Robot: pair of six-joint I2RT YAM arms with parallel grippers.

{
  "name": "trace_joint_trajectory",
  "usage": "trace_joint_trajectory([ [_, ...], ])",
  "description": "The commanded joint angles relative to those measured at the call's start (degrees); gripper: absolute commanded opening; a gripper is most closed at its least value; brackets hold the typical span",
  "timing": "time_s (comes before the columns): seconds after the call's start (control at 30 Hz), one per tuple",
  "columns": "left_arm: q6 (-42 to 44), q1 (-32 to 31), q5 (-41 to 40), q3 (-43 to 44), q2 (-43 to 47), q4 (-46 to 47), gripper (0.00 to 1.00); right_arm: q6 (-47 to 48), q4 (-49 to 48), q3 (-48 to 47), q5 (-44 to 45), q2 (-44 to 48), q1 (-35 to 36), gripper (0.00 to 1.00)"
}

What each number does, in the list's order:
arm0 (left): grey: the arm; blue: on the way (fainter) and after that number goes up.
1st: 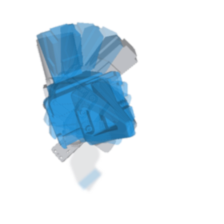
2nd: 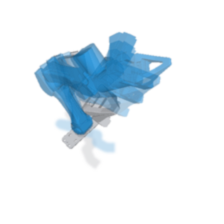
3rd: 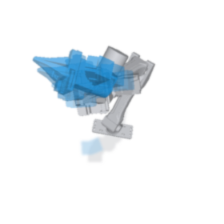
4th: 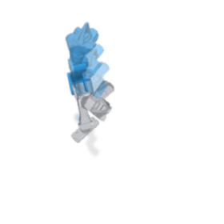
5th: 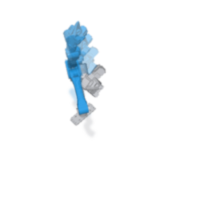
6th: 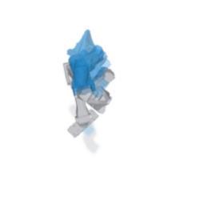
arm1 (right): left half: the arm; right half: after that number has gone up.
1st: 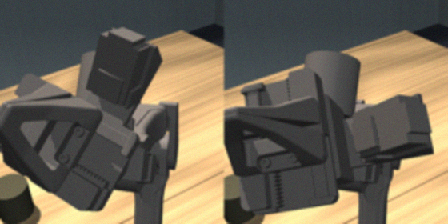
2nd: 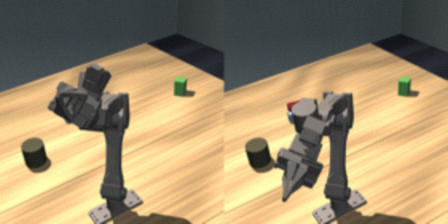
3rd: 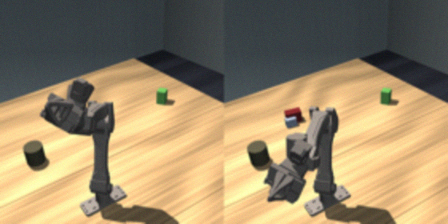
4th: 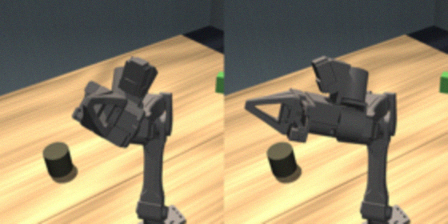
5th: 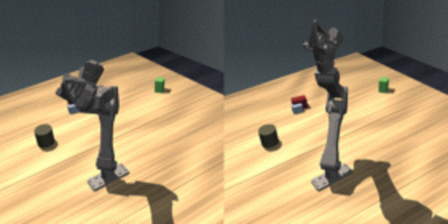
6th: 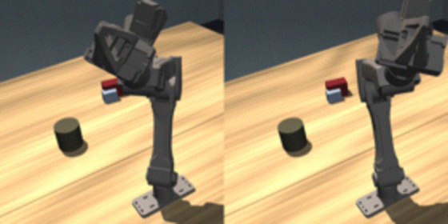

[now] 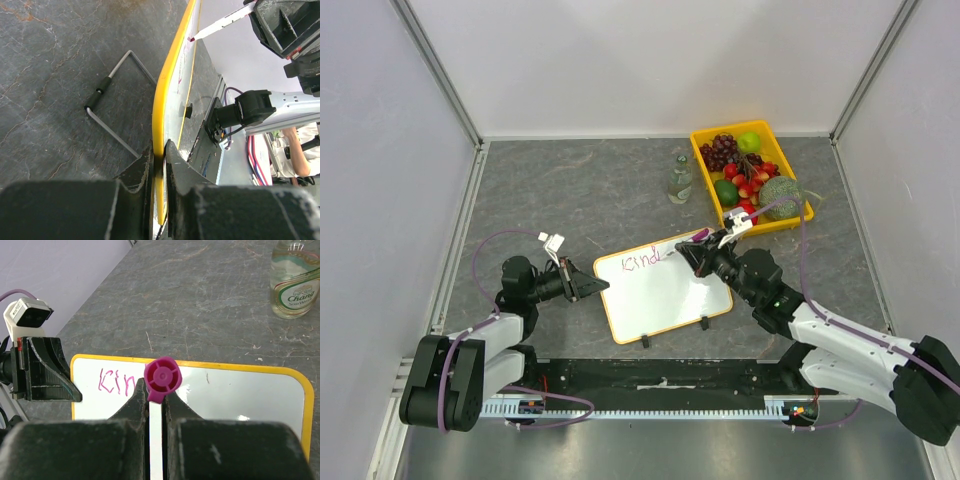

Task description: Write a sentence on the whiteboard

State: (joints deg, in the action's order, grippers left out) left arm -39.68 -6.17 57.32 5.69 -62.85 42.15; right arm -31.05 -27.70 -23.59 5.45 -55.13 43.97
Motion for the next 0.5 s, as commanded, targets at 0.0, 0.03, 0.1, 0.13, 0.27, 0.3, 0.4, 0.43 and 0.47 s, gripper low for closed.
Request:
trace_joint_trajectory([
  [0.0, 1.45, -0.06, -0.02, 0.9, -0.43, 0.83, 0.02, 0.73, -0.6, -3.03, 3.77, -1.2, -0.37, 0.0],
  [0.03, 1.45, -0.07, -0.02, 0.9, -0.43, 0.91, 0.02, 0.73, -0.6, -3.3, 4.12, -1.29, -0.37, 0.0],
  [0.1, 1.45, 0.02, -0.02, 0.9, -0.52, 0.83, 0.02, 0.73, -0.68, -3.47, 4.56, -1.38, -0.37, 0.0],
  [0.13, 1.45, -0.06, -0.02, 0.9, -0.52, 0.83, 0.02, 0.73, -0.6, -3.48, 4.74, -1.55, -0.37, 0.0],
  [0.27, 1.45, -0.07, -0.02, 0.9, -0.43, 0.92, 0.02, 0.72, -0.6, -3.48, 5.44, -1.64, -0.37, 0.0],
  [0.3, 1.45, 0.02, 0.07, 0.9, -0.52, 0.92, 0.02, 0.64, -0.77, -3.48, 5.36, -1.64, -0.28, 0.0],
  [0.4, 1.45, -0.06, 0.07, 0.9, -0.52, 0.92, 0.02, 0.73, -0.25, -3.48, 6.15, -1.29, -0.46, 0.0],
  [0.43, 1.36, -0.07, 0.07, 0.9, -0.43, 0.92, 0.02, 0.73, 0.19, -3.48, 6.58, -1.12, -0.37, 0.0],
  [0.47, 1.36, 0.02, 0.07, 0.9, -0.43, 0.92, 0.02, 0.9, 0.37, -3.39, 6.5, -0.85, -0.37, 0.0],
])
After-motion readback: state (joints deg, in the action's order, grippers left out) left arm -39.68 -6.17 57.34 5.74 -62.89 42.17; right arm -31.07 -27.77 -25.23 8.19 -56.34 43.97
